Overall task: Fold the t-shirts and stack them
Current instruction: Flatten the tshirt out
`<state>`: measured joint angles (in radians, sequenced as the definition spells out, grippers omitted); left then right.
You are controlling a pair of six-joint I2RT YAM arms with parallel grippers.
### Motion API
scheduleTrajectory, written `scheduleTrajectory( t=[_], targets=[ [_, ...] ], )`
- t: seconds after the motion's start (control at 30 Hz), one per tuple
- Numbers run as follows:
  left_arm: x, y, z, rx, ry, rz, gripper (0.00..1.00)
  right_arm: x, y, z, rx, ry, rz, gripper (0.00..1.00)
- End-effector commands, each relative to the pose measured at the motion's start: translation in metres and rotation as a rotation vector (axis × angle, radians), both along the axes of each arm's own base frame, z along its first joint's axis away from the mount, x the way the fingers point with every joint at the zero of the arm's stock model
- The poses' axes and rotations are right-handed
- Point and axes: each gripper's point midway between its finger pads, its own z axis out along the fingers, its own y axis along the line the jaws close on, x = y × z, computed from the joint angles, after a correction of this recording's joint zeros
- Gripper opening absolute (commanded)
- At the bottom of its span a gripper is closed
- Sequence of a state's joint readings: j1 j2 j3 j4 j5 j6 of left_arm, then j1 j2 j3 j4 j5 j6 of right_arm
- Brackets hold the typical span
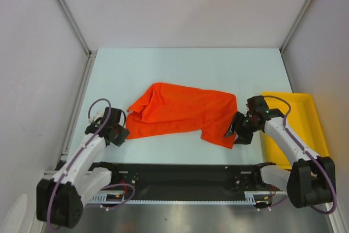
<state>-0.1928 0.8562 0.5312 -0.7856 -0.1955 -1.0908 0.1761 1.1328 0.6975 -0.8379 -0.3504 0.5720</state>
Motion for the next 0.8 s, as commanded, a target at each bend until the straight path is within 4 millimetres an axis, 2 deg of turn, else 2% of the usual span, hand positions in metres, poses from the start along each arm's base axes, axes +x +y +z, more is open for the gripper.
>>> scheduleTrajectory(
  t=[0.0,0.17,0.3,0.43,0.5,0.67,0.77],
  targets=[
    [-0.001,0.009,-0.018,0.01,0.081,0.12,0.36,0.021,0.001,0.023,0.052,-0.076,-0.066,0.61],
    [0.007,0.005,-0.028,-0.032,0.074,0.128,0.33,0.021,0.001,0.026,0.059,-0.081,-0.067,0.6],
    [0.012,0.005,-0.03,-0.028,0.075,0.122,0.35,0.022,-0.003,0.023,0.055,-0.078,-0.073,0.6],
    [0.014,0.005,-0.022,-0.019,0.07,0.104,0.36,0.025,-0.005,0.022,0.06,-0.078,-0.079,0.6],
    [0.012,0.007,-0.025,-0.013,0.083,0.116,0.41,0.026,-0.005,0.022,0.063,-0.075,-0.078,0.6],
    [0.024,0.003,-0.028,-0.031,0.064,0.116,0.41,0.029,-0.005,0.018,0.068,-0.067,-0.088,0.6],
    [0.023,0.005,-0.032,-0.015,0.094,0.117,0.41,0.028,-0.006,0.014,0.063,-0.052,-0.089,0.6]
  ],
)
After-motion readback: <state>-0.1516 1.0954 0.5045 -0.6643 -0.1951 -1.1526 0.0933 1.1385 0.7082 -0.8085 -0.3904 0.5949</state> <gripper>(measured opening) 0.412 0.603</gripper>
